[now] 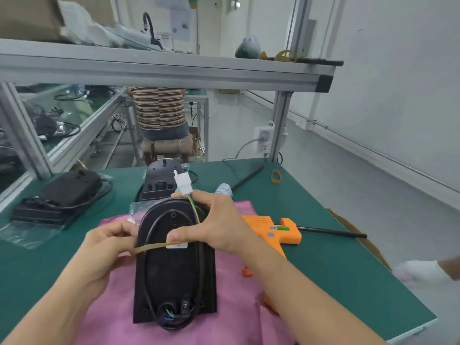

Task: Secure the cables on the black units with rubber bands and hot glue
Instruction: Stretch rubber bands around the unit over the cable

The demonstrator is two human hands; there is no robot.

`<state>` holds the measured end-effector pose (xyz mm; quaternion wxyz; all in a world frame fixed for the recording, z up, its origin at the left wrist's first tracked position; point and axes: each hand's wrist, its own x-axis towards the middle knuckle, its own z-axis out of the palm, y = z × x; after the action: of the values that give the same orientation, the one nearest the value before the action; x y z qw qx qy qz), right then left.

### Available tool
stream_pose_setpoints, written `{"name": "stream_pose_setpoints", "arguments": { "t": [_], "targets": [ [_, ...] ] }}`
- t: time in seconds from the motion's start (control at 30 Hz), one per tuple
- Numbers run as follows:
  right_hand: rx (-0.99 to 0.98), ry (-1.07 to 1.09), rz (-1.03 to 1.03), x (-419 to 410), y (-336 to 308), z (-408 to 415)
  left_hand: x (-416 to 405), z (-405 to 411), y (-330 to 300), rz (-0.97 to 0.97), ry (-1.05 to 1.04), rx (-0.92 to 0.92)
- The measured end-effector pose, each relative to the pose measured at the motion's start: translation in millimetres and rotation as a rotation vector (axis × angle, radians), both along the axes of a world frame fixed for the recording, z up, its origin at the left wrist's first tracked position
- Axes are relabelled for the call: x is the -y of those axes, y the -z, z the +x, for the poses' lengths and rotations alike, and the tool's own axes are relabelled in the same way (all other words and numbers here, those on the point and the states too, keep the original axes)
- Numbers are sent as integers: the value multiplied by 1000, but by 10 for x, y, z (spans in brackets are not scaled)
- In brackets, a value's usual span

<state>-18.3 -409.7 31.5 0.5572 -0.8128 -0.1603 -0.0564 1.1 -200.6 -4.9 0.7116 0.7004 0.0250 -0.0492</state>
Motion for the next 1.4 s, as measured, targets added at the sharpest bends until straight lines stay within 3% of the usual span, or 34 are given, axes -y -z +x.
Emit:
{"name": "stream_pose_setpoints", "arguments": {
  "t": [0.17, 0.3, 0.43, 0.5, 0.6, 0.73, 0.83, 1.1, 1.23, 1.4],
  "targets": [
    [-7, 93, 85, -43, 98, 52, 77, -185, 238, -404, 219, -79],
    [-54, 178, 101, -76, 202, 118, 264, -301, 320, -354, 182, 24],
    [-168, 179, 270, 32, 301, 73, 291, -254, 214, -387, 137, -70],
    [-103, 225, 283, 113, 348, 17, 258, -248, 161, -420, 119, -117],
    [143, 354, 132, 163, 355, -23, 247, -247, 100, -418, 117, -126],
    [419, 334, -201, 170, 285, -42, 262, -264, 75, -410, 77, -90],
    [503, 270, -351, 243, 189, -50, 250, -267, 76, -406, 86, -81],
    [406, 78, -812, 275, 39, 28, 257, -271, 137, -389, 55, -63],
    [399, 19, -901, 238, 77, 21, 285, -256, 206, -401, 60, -150],
    [310, -62, -799, 239, 181, -96, 319, -238, 265, -418, 44, -264]
  ]
}}
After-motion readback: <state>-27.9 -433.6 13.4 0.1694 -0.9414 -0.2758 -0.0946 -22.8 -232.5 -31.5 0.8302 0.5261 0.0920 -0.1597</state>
